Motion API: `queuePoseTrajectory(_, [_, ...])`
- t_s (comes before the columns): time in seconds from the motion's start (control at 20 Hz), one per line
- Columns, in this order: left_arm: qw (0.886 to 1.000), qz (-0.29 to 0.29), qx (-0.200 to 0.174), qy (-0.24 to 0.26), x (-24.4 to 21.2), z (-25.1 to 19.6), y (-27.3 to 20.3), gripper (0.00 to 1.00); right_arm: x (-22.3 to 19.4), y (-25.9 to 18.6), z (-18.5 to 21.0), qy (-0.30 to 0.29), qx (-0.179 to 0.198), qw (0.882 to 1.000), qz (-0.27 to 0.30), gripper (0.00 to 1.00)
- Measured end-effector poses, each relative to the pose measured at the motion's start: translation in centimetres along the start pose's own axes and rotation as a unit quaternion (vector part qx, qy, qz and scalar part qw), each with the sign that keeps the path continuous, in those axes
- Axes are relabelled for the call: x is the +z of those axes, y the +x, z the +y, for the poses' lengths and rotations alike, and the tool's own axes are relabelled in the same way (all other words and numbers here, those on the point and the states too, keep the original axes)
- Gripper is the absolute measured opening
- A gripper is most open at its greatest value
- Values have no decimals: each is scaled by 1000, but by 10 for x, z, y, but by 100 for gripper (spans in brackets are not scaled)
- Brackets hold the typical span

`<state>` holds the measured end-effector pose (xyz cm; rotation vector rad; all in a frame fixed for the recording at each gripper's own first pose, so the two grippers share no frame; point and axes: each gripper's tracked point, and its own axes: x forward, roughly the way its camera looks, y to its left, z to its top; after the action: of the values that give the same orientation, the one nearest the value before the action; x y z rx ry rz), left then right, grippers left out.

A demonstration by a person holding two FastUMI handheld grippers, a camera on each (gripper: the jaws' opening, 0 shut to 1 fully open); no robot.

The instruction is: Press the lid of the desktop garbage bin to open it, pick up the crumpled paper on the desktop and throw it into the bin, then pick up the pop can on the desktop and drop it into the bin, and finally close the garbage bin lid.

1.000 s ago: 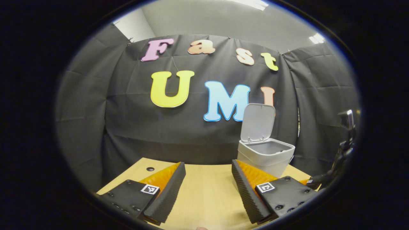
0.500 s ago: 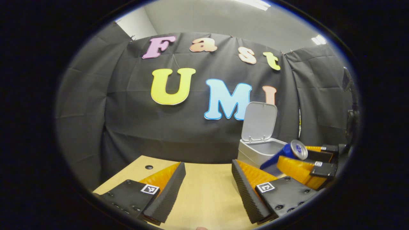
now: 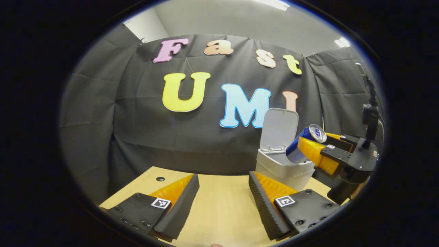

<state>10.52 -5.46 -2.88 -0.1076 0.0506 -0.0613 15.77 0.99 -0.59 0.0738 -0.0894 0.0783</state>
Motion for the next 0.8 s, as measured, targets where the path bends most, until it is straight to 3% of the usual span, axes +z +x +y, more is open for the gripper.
queuePoseTrajectory(0.3, [1000,0,1,5,0,-2,2,100,-26,22,-10,30,-5,999,40,84])
queuePoseTrajectory(0.4, [1000,1,0,5,-1,-4,3,95,-29,24,-11,43,-4,998,48,84])
queuePoseTrajectory(0.45, [1000,2,0,5,-1,-5,5,95,-31,26,-11,46,-3,998,50,93])
queuePoseTrajectory(0.5, [1000,2,0,5,-2,-6,6,100,-32,26,-13,45,-6,998,51,85])
queuePoseTrajectory(0.6, [1000,3,-1,3,-2,-7,7,100,-30,26,-19,40,-12,998,48,87])
queuePoseTrajectory(0.65, [1000,5,-2,2,-3,-9,7,95,-29,26,-19,40,-12,998,46,91])
queuePoseTrajectory(0.7, [1000,6,-3,3,-4,-9,8,100,-28,27,-20,41,-13,998,45,92])
queuePoseTrajectory(0.8, [1000,6,-5,5,-4,-12,9,95,-25,28,-23,44,-15,998,44,92])
